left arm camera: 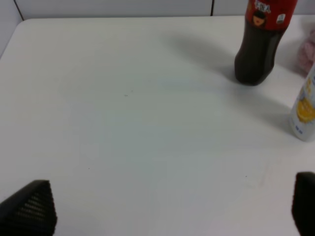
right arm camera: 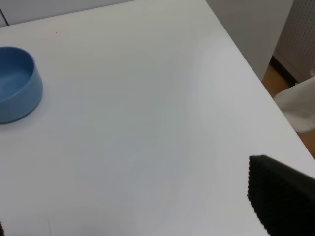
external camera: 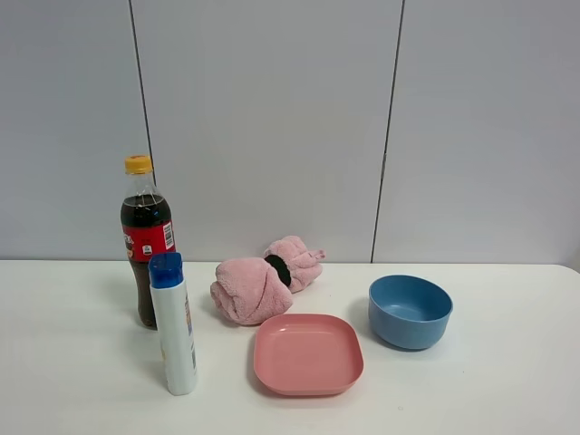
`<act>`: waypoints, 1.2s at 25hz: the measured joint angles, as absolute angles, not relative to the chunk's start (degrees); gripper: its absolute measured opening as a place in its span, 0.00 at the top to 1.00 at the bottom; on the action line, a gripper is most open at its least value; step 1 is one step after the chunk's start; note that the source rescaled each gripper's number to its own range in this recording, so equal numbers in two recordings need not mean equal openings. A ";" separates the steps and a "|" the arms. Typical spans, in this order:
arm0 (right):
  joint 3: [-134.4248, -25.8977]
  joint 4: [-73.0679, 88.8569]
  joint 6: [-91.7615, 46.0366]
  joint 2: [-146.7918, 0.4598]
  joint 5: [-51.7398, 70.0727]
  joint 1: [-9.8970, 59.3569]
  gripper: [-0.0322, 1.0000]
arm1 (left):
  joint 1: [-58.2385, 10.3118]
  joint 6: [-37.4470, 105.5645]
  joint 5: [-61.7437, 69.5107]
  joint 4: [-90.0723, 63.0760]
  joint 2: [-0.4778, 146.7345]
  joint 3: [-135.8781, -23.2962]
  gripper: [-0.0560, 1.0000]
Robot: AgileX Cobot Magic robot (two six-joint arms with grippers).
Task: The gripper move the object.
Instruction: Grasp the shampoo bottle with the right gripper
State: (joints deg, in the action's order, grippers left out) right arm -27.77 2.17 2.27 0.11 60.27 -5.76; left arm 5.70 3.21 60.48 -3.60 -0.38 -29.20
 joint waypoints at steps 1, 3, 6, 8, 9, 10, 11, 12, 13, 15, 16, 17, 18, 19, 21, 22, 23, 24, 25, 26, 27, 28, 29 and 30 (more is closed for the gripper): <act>-27.77 2.17 2.27 0.11 60.27 -5.76 0.00 | 5.70 3.21 60.48 -3.60 -0.38 -29.20 0.00; -27.77 2.17 2.27 0.11 60.27 -5.76 0.00 | 5.70 3.21 60.48 -3.60 -0.38 -29.20 0.00; -27.77 2.17 2.27 0.11 60.27 -5.76 0.00 | 5.70 3.21 60.48 -3.60 -0.38 -29.20 0.00; -27.77 2.17 2.27 0.11 60.27 -5.76 0.00 | 5.70 3.21 60.48 -3.60 -0.38 -29.20 0.00; -27.77 2.17 2.27 0.11 60.27 -5.76 0.00 | 5.70 3.21 60.48 -3.60 -0.38 -29.20 0.00; -27.77 2.17 2.27 0.11 60.27 -5.76 0.00 | 5.70 3.21 60.48 -3.60 -0.38 -29.20 0.00; -27.77 2.17 2.27 0.11 60.27 -5.76 0.00 | 5.70 3.21 60.48 -3.60 -0.38 -29.20 0.00; -27.77 2.17 2.27 0.11 60.27 -5.76 0.00 | 5.70 3.21 60.48 -3.60 -0.38 -29.20 0.00; -27.77 2.17 2.27 0.11 60.27 -5.76 0.00 | 5.70 3.21 60.48 -3.60 -0.38 -29.20 0.00; -27.77 2.17 2.27 0.11 60.27 -5.76 0.00 | 5.70 3.21 60.48 -3.60 -0.38 -29.20 0.00; -27.77 2.17 2.27 0.11 60.27 -5.76 0.00 | 5.70 3.21 60.48 -3.60 -0.38 -29.20 0.00; -27.77 2.17 2.27 0.11 60.27 -5.76 0.00 | 5.70 3.21 60.48 -3.60 -0.38 -29.20 0.00; -27.77 2.17 2.27 0.11 60.27 -5.76 0.00 | 5.70 3.21 60.48 -3.60 -0.38 -29.20 0.00; -27.77 2.17 2.27 0.11 60.27 -5.76 0.00 | 5.70 3.21 60.48 -3.60 -0.38 -29.20 0.00; -27.77 2.17 2.27 0.11 60.27 -5.76 0.00 | 5.70 3.21 60.48 -3.60 -0.38 -29.20 0.00; -27.77 2.17 2.27 0.11 60.27 -5.76 0.00 | 5.70 3.21 60.48 -3.60 -0.38 -29.20 0.00; -27.77 2.17 2.27 0.11 60.27 -5.76 0.00 | 5.70 3.21 60.48 -3.60 -0.38 -29.20 0.00; -27.77 2.17 2.27 0.11 60.27 -5.76 0.00 | 5.70 3.21 60.48 -3.60 -0.38 -29.20 0.00; -27.77 2.17 2.27 0.11 60.27 -5.76 0.00 | 5.70 3.21 60.48 -3.60 -0.38 -29.20 0.00; -27.77 2.17 2.27 0.11 60.27 -5.76 0.00 | 5.70 3.21 60.48 -3.60 -0.38 -29.20 0.00; -27.77 2.17 2.27 0.11 60.27 -5.76 0.00 | 5.70 3.21 60.48 -3.60 -0.38 -29.20 0.00; -27.77 2.17 2.27 0.11 60.27 -5.76 0.00 | 5.70 3.21 60.48 -3.60 -0.38 -29.20 0.00; -27.77 2.15 2.34 0.11 60.27 -5.76 0.00 | 5.70 3.21 60.48 -3.60 -0.38 -29.20 0.00; -27.77 1.87 2.34 0.11 60.27 -5.76 0.00 | 5.70 3.21 60.48 -3.60 -0.38 -29.20 0.00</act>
